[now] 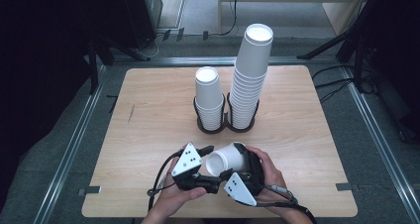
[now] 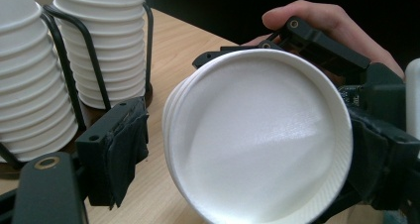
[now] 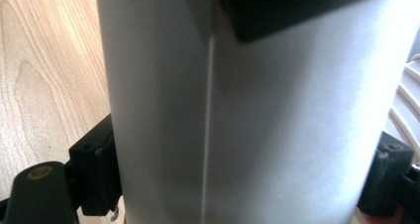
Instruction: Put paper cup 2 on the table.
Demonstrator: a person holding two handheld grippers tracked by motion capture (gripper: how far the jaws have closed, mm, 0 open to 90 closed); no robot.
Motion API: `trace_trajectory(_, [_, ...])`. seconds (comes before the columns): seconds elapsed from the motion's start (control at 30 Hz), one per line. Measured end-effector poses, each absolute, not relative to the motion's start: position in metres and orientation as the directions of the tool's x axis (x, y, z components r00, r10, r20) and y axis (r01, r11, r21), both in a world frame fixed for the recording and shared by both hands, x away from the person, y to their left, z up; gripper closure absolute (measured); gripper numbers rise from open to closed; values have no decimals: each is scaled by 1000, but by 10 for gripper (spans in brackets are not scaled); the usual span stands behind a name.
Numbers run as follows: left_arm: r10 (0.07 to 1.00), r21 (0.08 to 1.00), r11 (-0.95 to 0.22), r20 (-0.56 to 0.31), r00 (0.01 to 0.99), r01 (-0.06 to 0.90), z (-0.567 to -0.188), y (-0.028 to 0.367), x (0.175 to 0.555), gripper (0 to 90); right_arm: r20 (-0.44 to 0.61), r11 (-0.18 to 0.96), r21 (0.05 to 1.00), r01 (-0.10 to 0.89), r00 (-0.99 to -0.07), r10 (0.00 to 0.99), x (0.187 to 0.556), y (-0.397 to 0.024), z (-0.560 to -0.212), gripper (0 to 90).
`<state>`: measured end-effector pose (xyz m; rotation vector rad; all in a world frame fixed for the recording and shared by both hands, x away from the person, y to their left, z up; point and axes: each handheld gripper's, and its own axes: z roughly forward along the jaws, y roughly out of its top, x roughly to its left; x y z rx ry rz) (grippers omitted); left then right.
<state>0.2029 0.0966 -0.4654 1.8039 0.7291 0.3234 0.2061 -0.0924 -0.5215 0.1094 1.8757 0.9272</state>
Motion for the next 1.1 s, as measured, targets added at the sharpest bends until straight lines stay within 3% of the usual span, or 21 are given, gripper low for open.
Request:
trace_trajectory(0.27, [620,922,-204,-137,772,328,-466,95,203,147,-750,707,628,-324,-495,439,205,-92,-522,137])
trace_trajectory(0.4, [631,926,-200,-129,765,322,-465,96,202,211,-756,711,622,-328,-488,436,205,-92,-522,136])
trace_trajectory(1.1, [633,924,-195,-137,762,328,-465,98,202,231,-748,711,631,-312,-487,450,205,-91,-522,98])
